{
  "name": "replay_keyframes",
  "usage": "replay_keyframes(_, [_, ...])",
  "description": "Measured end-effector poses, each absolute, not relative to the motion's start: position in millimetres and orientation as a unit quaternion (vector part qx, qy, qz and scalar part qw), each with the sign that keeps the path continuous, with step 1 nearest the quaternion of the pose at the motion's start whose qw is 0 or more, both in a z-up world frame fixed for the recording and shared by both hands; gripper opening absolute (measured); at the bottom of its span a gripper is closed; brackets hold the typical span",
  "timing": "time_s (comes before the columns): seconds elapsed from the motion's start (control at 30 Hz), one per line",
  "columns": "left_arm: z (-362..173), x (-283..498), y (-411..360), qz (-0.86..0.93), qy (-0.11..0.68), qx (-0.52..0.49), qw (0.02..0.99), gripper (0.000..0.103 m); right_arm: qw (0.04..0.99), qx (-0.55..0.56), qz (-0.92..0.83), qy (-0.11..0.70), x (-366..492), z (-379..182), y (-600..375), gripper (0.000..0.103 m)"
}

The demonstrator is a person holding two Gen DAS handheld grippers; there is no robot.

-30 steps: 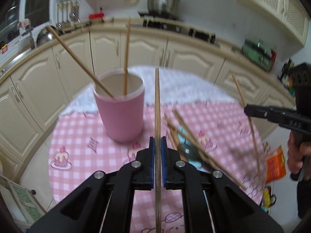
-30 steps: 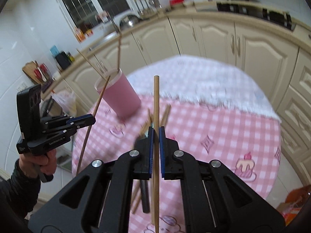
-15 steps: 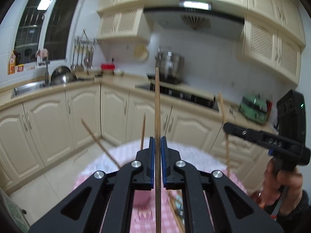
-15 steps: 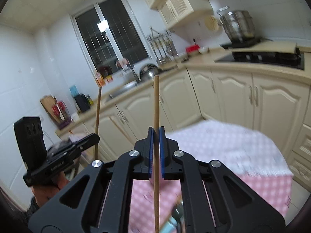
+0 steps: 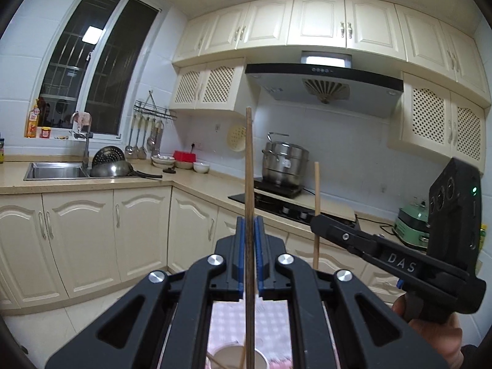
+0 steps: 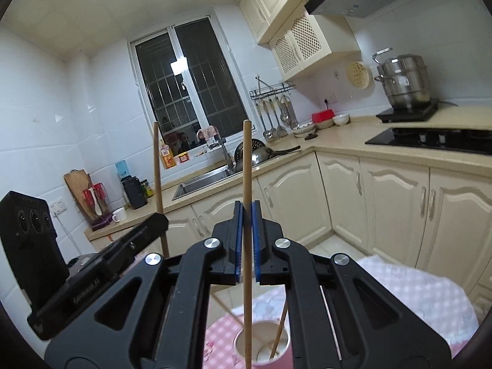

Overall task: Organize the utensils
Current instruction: 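Lift both chopsticks over the pink cup and release them inside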

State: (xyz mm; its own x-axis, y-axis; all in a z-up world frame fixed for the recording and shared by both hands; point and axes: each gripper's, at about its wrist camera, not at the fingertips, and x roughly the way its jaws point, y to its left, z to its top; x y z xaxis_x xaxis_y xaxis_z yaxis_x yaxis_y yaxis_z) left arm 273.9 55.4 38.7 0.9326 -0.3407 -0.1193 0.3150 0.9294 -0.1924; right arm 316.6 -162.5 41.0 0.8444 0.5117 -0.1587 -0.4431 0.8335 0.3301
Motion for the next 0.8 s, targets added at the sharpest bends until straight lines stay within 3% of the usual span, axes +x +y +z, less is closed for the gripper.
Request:
replay_keyframes(0.7, [-29.6,313.6,40.8,-0.137,0.088,-0.103,0.981,0.006,0.96,0.101,0.223,0.138,346.2,-15.5,-136.0,0.007])
replay_keyframes(0.8, [-35.4,311.6,35.8,-0.133,0.094,-0.089,0.983,0.014,0.958,0.097,0.221,0.153,346.8,-18.9,-139.7,0.009])
